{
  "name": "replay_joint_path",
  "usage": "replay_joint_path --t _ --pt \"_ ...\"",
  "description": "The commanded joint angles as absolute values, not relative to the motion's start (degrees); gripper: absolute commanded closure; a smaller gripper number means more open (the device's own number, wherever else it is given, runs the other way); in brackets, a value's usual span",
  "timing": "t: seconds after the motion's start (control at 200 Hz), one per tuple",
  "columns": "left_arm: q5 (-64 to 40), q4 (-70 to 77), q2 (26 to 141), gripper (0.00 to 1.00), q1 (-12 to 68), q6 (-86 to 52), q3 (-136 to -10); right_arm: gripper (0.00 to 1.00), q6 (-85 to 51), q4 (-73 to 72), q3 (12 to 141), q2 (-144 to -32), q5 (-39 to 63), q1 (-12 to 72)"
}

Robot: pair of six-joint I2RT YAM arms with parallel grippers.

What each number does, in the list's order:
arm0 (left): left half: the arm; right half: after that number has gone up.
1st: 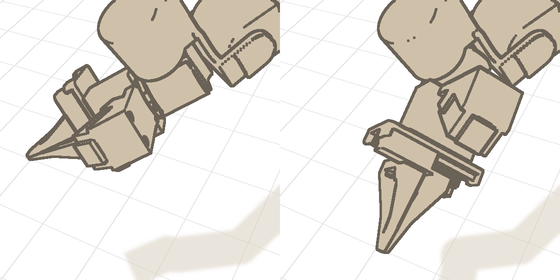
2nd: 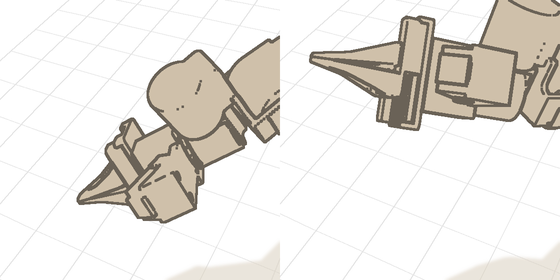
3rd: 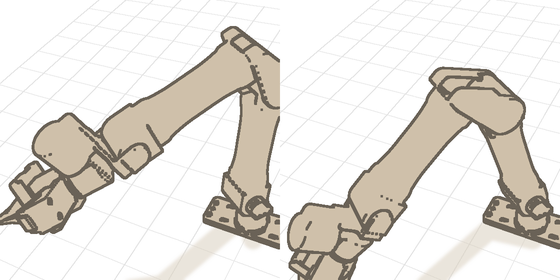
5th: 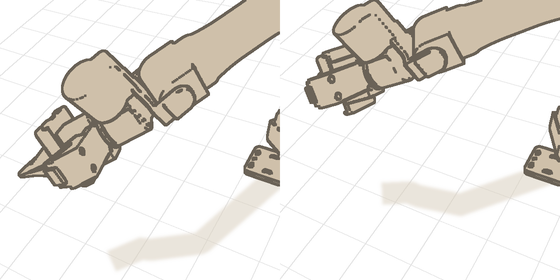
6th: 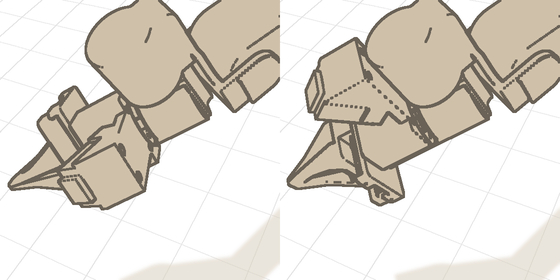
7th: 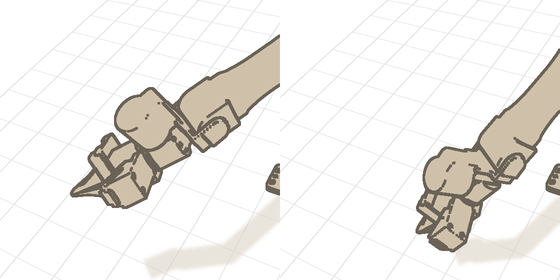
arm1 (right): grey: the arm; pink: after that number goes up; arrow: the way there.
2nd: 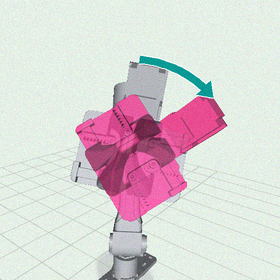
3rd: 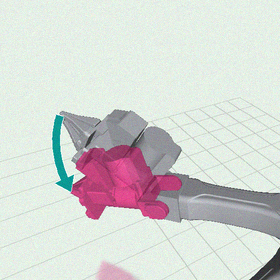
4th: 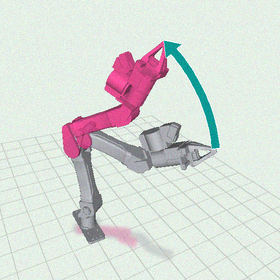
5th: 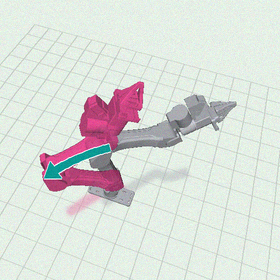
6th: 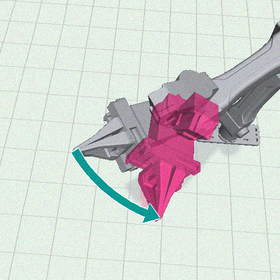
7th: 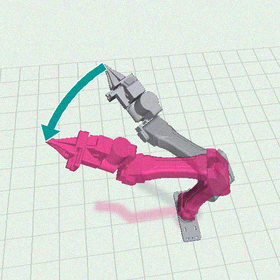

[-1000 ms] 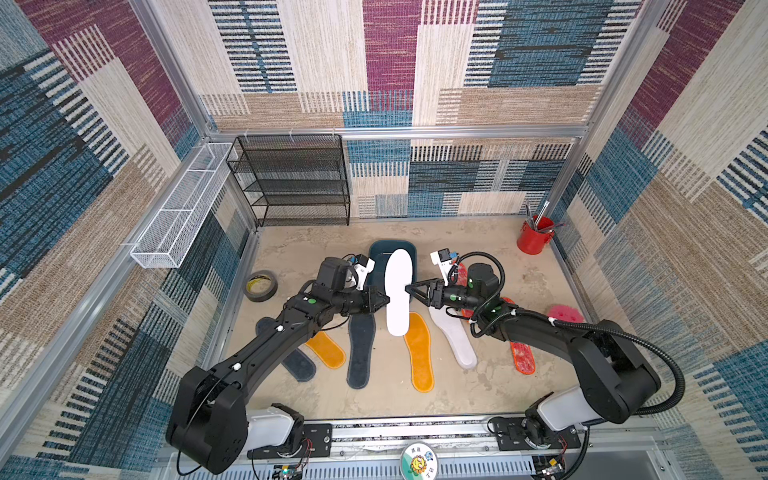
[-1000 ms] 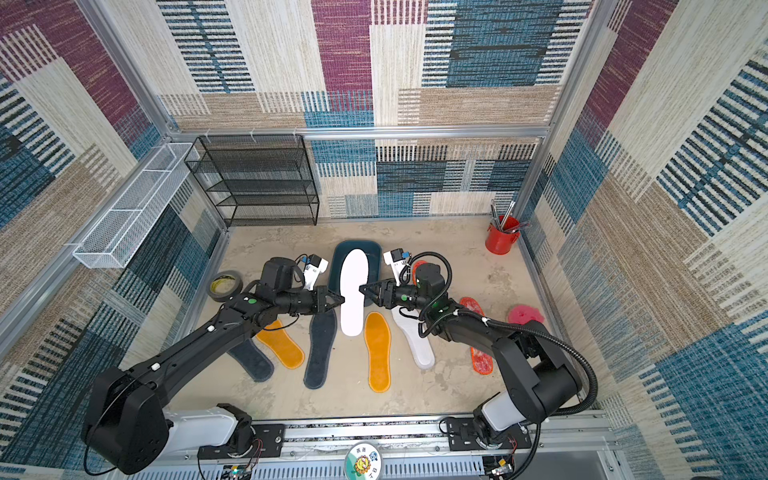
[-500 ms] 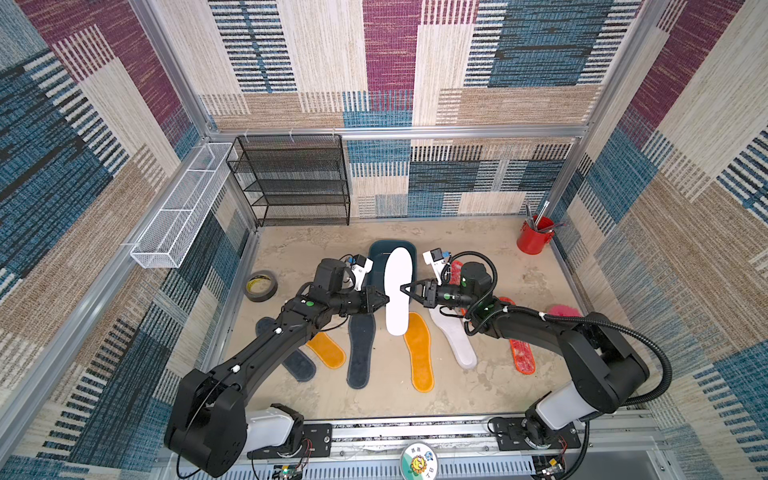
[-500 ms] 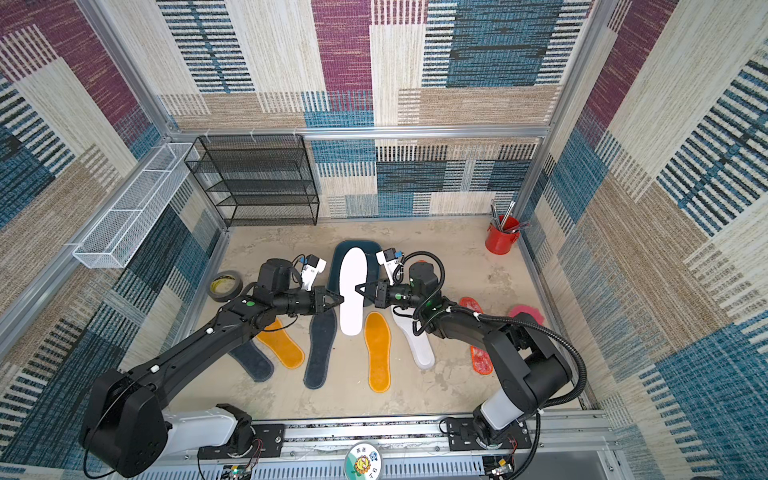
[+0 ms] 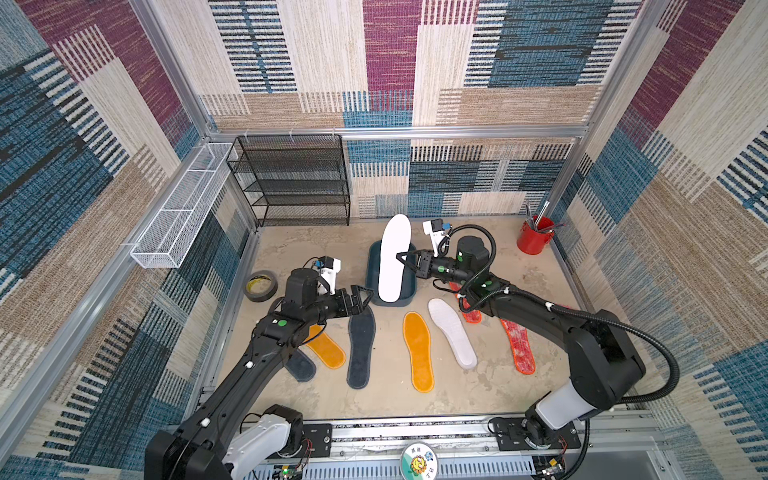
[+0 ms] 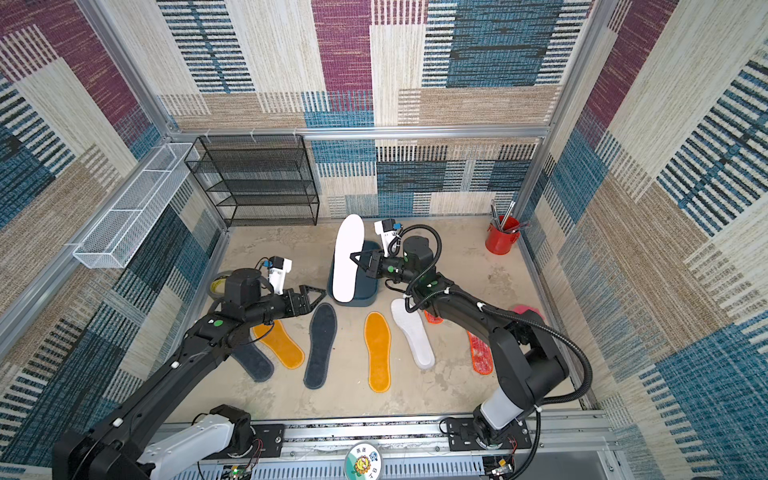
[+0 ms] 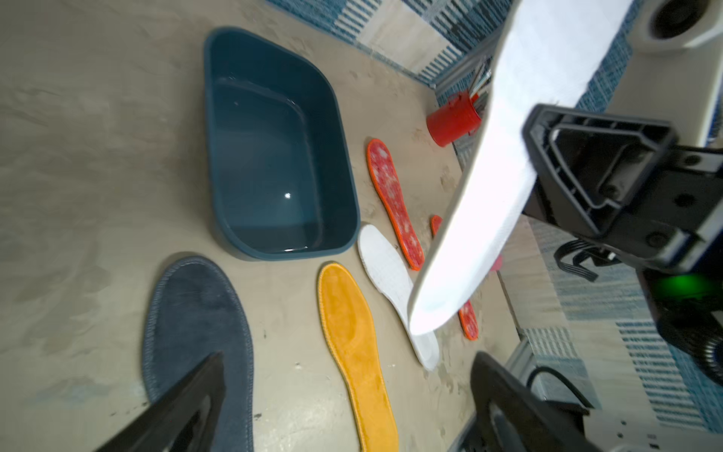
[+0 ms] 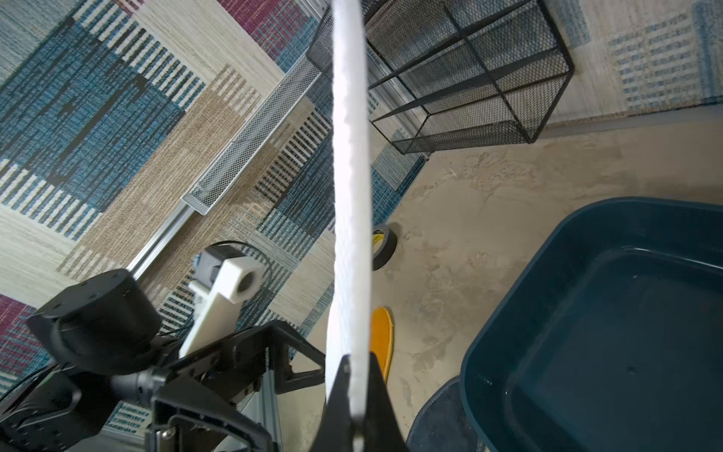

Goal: Put the insoles into the storage box
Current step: Place the insole in the storage box.

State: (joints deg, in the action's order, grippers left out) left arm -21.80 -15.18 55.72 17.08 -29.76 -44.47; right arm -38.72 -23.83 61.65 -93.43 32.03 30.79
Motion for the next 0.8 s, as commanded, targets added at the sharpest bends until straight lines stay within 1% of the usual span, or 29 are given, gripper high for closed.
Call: replay_joint_path --t 0.0,0.125,0.225,0.486,0.796 --pt "-11.1 -21.8 50.3 0.00 16.2 -26.4 -44.4 1.00 -40.4 -19.2 65.3 -96.9 29.1 30.8" --pt "-3.3 -26.3 44.0 0.00 15.5 -24.2 -44.4 1.00 -40.9 -16.8 69.3 -101.5 26.5 30.4" --pt "-0.4 -28.2 41.2 0.00 15.0 -23.4 -44.8 1.00 -41.6 -16.4 72.0 -105.0 26.2 29.2" --pt "-1.1 -28.4 41.3 0.00 14.8 -23.3 -44.9 1.00 -41.8 -13.6 79.3 -115.1 27.1 27.4" --pt "-2.2 -27.8 41.6 0.00 14.6 -23.2 -44.7 1.00 -41.6 -9.6 84.2 -121.7 28.2 27.4"
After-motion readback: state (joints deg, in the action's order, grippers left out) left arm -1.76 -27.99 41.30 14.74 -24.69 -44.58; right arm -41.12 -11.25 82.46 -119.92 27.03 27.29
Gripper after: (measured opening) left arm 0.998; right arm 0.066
